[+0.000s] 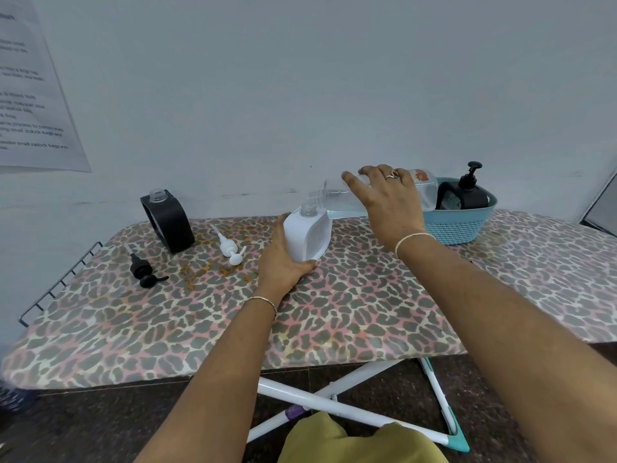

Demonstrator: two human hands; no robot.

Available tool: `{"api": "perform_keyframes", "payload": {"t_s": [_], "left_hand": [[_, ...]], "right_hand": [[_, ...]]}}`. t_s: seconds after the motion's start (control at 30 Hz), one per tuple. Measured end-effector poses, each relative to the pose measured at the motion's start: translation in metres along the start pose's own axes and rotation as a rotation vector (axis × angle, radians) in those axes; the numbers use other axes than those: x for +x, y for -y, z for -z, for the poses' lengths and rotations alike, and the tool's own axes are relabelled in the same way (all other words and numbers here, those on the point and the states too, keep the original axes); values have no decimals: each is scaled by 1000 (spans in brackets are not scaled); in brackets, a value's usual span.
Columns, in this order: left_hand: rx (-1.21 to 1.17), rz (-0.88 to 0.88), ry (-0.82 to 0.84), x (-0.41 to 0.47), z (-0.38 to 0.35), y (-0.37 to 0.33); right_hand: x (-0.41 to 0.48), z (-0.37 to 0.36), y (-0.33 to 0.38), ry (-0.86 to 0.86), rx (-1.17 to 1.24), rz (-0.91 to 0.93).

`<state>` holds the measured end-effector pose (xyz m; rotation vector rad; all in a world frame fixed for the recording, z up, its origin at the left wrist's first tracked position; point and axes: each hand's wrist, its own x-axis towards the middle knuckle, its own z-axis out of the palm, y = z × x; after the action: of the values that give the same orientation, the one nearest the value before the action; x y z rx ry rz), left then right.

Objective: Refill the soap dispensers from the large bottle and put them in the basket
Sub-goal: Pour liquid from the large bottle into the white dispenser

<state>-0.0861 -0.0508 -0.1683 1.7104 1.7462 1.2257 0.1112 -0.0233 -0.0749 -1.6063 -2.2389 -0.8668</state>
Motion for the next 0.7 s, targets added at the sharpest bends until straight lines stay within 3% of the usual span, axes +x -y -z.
{"api": "perform_keyframes", "payload": {"t_s": [0.7], "left_hand": [[24, -6, -8, 1, -2, 3]], "right_hand": [[4, -2, -2, -24, -20, 19]]}}
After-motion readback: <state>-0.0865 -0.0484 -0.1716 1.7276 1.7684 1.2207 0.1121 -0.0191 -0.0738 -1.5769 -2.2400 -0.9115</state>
